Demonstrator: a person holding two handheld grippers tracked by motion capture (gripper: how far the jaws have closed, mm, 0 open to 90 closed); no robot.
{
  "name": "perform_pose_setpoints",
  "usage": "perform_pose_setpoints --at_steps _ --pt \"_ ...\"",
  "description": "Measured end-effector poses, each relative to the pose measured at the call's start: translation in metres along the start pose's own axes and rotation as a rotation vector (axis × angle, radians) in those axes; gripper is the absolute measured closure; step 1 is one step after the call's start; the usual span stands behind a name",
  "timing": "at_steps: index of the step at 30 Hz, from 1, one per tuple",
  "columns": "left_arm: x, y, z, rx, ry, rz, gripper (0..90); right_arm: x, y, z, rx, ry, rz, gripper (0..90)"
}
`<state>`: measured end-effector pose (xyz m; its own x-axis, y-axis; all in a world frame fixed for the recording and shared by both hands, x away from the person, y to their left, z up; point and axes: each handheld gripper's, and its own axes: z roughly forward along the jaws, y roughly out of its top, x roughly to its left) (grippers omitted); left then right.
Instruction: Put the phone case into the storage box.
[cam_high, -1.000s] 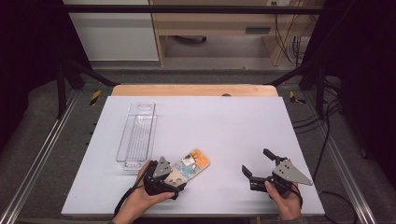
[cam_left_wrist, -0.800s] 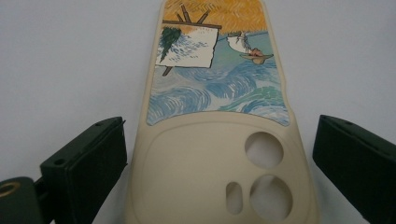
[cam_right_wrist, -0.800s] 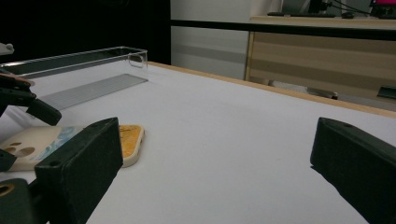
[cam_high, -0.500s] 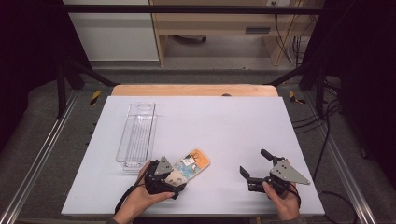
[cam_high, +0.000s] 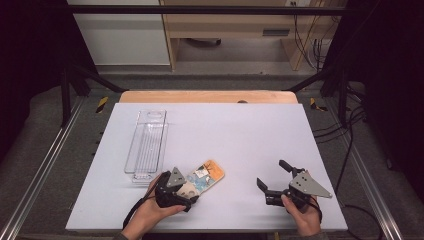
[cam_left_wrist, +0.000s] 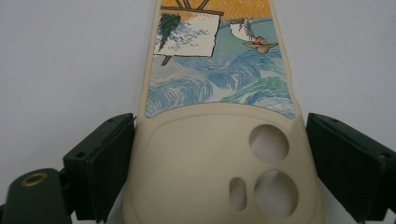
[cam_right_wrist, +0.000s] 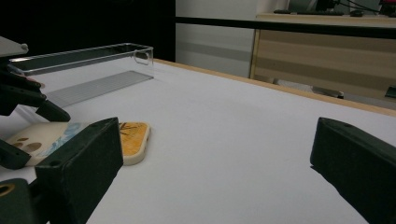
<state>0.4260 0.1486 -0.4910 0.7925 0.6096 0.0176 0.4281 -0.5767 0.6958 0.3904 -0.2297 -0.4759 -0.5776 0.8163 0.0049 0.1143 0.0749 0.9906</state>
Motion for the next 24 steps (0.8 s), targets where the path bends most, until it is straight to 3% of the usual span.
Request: perform_pose_setpoints --at_steps 4,12,24 --pt "-0.001 0.002 0.0 0.008 0.005 -0.001 10.7 0.0 0.0 0.0 -0.001 0.0 0.002 2.5" --pt "-0.002 0.007 -0.005 -0.034 0.005 0.003 11.2 0.001 0.0 0.0 0.0 0.0 0.001 2.5" --pt "-0.002 0.035 -0.02 -0.098 -0.001 0.025 11.2 0.002 0.002 0.001 -0.005 -0.019 -0.012 2.4"
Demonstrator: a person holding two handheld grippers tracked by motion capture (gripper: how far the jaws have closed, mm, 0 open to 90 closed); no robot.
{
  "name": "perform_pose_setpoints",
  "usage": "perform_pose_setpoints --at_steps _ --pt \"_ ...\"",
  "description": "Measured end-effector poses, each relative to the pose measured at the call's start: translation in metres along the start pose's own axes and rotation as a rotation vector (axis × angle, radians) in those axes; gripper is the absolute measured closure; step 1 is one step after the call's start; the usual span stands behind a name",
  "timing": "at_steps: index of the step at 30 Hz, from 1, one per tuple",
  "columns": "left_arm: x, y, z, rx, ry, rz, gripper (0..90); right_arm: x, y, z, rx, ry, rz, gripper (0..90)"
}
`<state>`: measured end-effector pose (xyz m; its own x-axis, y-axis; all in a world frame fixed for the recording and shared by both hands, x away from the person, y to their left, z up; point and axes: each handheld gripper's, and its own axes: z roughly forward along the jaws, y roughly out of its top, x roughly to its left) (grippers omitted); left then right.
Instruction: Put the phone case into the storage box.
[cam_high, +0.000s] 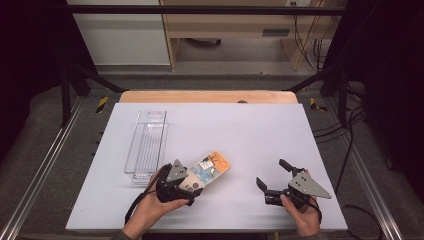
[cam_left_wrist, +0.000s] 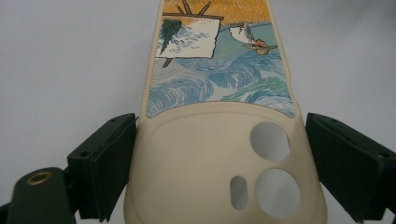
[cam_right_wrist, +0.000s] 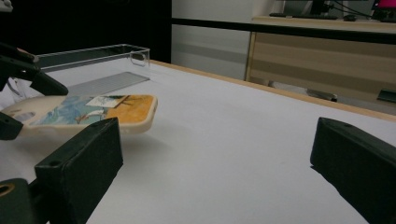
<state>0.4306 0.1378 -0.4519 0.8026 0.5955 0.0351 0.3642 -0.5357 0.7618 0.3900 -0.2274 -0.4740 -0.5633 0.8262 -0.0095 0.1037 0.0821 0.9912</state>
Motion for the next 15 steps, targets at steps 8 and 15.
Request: perform_pose_setpoints --at_steps 8,15 --pt "0.004 0.023 -0.009 -0.04 0.002 0.012 11.2 0.005 0.005 0.002 -0.009 -0.01 -0.012 2.3" --pt "0.013 0.038 -0.015 -0.063 -0.006 0.009 11.2 0.011 0.011 0.006 0.006 -0.009 -0.038 2.3"
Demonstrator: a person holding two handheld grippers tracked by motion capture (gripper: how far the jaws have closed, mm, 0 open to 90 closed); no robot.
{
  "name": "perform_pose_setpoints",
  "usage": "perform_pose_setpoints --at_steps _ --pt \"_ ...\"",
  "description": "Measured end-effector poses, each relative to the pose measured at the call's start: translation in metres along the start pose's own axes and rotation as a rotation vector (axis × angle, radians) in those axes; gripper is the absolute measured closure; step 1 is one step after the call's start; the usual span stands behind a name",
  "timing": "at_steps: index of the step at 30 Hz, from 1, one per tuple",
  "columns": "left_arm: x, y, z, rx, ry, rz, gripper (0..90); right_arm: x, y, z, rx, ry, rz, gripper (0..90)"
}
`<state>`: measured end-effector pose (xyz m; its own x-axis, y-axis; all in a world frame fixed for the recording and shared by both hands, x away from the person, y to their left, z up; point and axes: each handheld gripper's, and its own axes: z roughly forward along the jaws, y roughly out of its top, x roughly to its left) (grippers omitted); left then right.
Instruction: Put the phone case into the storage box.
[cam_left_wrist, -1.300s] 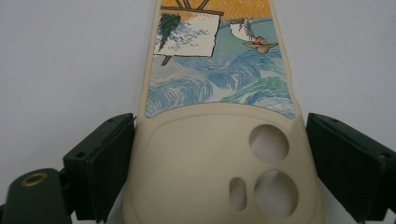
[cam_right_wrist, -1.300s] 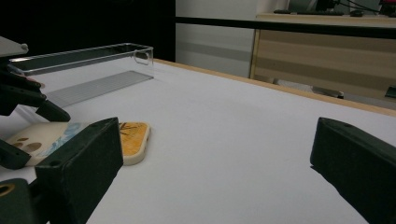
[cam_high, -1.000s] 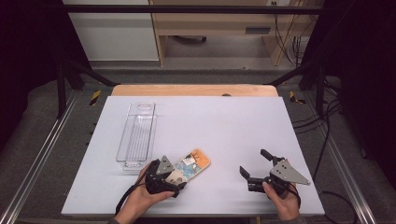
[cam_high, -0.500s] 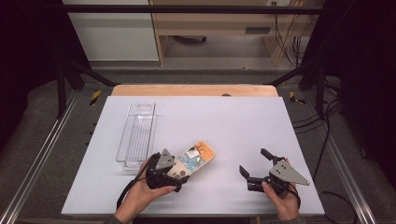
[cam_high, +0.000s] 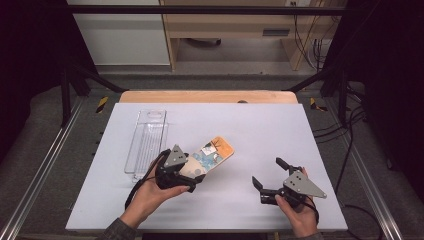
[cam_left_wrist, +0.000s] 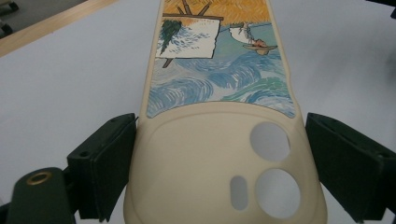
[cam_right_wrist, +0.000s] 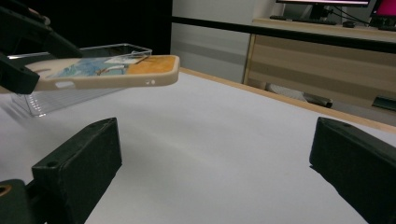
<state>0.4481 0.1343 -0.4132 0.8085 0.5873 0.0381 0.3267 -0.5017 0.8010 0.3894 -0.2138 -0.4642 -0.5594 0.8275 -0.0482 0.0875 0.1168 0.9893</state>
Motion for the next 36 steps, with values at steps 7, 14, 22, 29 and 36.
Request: perform_pose_setpoints --at_steps 7,14,22,29,36 --pt "0.007 0.011 -0.004 -0.005 -0.007 0.011 11.2 0.002 0.01 0.008 0.038 -0.014 -0.038 2.3" --pt "0.015 0.02 -0.01 -0.01 -0.003 0.014 11.2 0.008 0.026 0.022 0.085 -0.009 -0.118 2.6" --pt "0.025 0.027 -0.02 -0.014 -0.008 0.004 11.1 0.018 0.044 0.034 0.097 0.001 -0.197 3.5" --pt "0.03 0.031 -0.026 -0.018 -0.007 0.001 11.1 0.024 0.052 0.044 0.105 0.001 -0.251 4.6" --pt "0.032 0.035 -0.03 -0.019 -0.011 0.0 11.1 0.031 0.057 0.051 0.11 0.005 -0.307 5.2"
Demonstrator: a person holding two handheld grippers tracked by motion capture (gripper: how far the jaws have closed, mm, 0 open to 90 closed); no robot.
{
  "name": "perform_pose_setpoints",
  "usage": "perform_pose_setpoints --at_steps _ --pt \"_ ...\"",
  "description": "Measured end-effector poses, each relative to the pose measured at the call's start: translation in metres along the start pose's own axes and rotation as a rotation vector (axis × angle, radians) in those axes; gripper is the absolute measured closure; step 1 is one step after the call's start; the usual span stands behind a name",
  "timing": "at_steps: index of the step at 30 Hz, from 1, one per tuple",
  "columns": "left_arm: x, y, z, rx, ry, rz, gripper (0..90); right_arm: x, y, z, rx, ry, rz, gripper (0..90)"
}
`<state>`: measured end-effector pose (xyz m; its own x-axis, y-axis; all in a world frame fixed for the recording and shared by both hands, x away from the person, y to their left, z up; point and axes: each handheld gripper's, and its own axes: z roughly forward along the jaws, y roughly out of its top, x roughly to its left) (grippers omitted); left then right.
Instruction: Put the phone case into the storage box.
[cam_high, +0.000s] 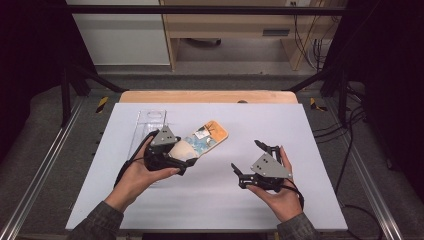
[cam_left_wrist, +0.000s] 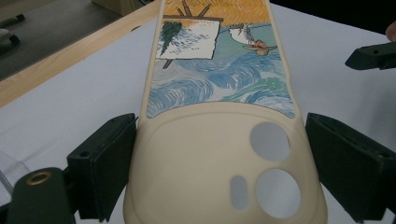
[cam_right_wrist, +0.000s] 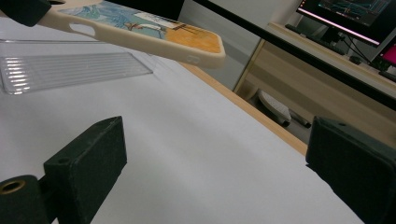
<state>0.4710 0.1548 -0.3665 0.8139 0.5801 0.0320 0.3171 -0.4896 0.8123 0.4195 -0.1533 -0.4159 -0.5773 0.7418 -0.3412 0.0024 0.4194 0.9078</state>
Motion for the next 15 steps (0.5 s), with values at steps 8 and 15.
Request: perform_pose_setpoints --at_steps 8,15 --pt "-0.001 0.002 -0.0021 0.0 -0.002 0.005 11.1 0.0025 0.0053 0.0065 0.005 0.008 -0.023 5.3" --pt "-0.0013 0.0014 -0.0024 0.007 -0.005 0.004 11.1 0.0042 0.0068 0.0102 0.013 0.01 -0.041 5.0"
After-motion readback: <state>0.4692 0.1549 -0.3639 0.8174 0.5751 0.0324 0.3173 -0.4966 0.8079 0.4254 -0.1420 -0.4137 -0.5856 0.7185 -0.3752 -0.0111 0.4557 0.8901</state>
